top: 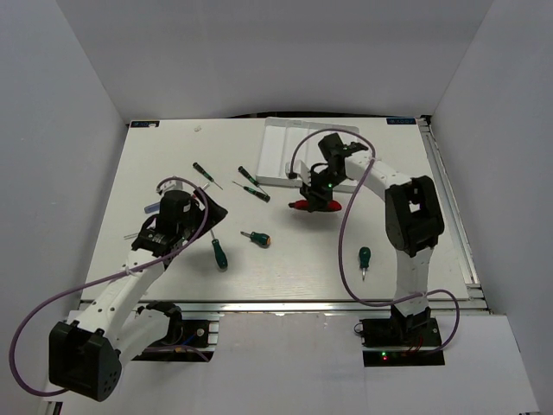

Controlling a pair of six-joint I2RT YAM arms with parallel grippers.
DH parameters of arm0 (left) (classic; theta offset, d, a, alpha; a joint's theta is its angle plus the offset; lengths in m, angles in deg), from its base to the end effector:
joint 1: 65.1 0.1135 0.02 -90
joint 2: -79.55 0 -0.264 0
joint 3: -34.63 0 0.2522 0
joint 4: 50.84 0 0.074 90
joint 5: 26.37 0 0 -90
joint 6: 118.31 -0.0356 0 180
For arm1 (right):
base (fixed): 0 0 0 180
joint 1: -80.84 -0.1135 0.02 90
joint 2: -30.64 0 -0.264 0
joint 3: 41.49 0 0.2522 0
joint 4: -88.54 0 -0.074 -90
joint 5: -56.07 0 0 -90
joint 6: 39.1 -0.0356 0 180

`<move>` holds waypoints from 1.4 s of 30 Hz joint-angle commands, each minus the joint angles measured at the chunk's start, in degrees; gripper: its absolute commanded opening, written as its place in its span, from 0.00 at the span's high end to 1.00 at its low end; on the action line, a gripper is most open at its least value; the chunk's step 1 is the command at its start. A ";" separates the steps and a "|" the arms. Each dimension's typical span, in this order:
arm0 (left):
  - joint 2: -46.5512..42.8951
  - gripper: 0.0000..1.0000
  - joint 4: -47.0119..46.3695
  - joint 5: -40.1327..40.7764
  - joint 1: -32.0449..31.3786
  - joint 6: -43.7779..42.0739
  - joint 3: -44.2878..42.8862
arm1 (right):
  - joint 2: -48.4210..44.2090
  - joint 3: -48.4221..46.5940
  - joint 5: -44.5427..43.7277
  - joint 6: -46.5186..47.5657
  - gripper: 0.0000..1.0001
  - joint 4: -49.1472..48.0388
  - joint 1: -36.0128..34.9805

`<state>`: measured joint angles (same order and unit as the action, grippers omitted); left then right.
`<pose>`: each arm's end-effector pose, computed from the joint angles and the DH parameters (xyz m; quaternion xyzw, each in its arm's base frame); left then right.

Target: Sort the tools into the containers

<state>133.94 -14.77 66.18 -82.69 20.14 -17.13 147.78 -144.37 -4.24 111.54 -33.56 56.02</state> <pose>0.1947 -0.0601 0.2481 -0.2491 0.8662 -0.2190 0.3738 0.3711 0.1910 0.1864 -0.6771 0.6745 0.1947 0.2205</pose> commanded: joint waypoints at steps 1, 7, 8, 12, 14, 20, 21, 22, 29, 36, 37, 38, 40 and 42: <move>0.10 0.10 1.60 0.44 0.01 2.17 1.78 | -6.57 -7.80 7.65 -9.73 0.92 1.48 1.87; 3.17 0.10 4.41 1.41 0.01 3.32 1.96 | -4.30 -15.55 7.05 -30.71 1.00 -3.26 7.58; 3.53 0.09 4.67 1.50 -0.08 3.32 1.88 | -3.86 -16.25 6.52 -32.59 1.00 -5.27 8.55; 4.76 0.10 5.82 2.37 -0.08 3.67 1.79 | -2.80 -17.32 -1.64 -43.05 1.00 -13.27 12.60; 5.11 0.10 6.43 3.08 0.01 3.94 1.79 | -2.80 -16.44 -8.55 -49.96 1.00 -17.49 13.65; 6.60 0.10 7.66 4.40 0.01 4.99 1.70 | 0.89 -18.80 -23.51 -57.56 1.00 -27.87 14.80; 6.78 0.10 7.93 4.40 0.01 5.17 1.61 | 2.72 -20.72 -24.76 -58.70 1.00 -28.92 14.89; 7.04 0.10 7.93 4.31 0.01 5.17 1.44 | 3.70 -21.79 -26.42 -59.14 1.00 -29.28 14.89; 7.22 0.10 8.63 4.05 0.01 5.17 1.00 | 12.57 -27.95 -28.37 -64.77 1.00 -29.20 14.97; 7.22 0.10 8.81 2.99 0.01 5.43 1.52 | 14.52 -25.93 -28.29 -66.18 0.82 -29.99 14.97; 7.22 0.10 8.81 2.90 0.01 5.34 1.52 | 14.43 -25.32 -27.94 -66.09 0.77 -30.16 14.97; 7.39 0.10 8.81 2.73 0.01 5.26 1.61 | 13.99 -24.27 -27.59 -66.18 0.73 -30.43 15.06; 8.18 0.10 8.81 2.46 0.01 5.08 1.44 | 13.38 -23.03 -26.36 -66.18 0.57 -30.69 15.06; 9.41 0.13 8.81 2.20 0.00 4.73 1.35 | 12.06 -21.19 -25.22 -65.92 0.45 -31.22 15.06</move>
<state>142.27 -6.62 68.97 -82.69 25.19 -15.09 163.85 -167.43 -31.54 46.28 -61.69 71.08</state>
